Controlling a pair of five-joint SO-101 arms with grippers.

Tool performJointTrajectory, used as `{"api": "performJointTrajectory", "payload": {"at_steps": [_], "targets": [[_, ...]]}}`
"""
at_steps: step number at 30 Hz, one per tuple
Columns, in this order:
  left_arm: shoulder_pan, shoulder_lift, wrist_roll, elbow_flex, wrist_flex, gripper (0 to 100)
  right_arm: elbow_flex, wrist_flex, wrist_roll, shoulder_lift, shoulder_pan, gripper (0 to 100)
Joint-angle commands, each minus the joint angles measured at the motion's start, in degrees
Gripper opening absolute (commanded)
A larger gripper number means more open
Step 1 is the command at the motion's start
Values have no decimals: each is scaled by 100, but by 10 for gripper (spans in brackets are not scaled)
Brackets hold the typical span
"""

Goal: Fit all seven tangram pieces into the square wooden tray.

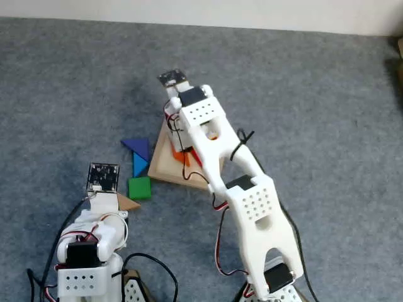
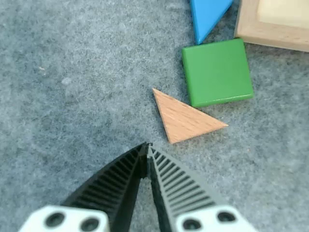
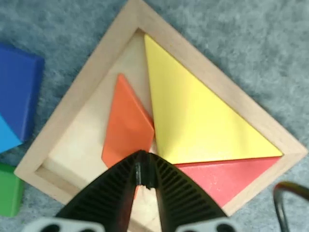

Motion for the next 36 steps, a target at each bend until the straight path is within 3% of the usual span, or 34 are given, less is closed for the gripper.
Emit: {"api": "performJointTrajectory", "payload": {"at_steps": [1, 19, 28, 36], "targets": [[119, -259, -18, 119, 44, 6, -48, 22, 44, 110, -286, 5], [119, -259, -18, 119, 44, 6, -92, -1587, 0, 145, 40, 5], [119, -259, -18, 119, 44, 6, -804, 75, -9, -989, 48, 5], [119, -259, -18, 119, 44, 6, -813, 980, -510, -2316, 154, 5]]}}
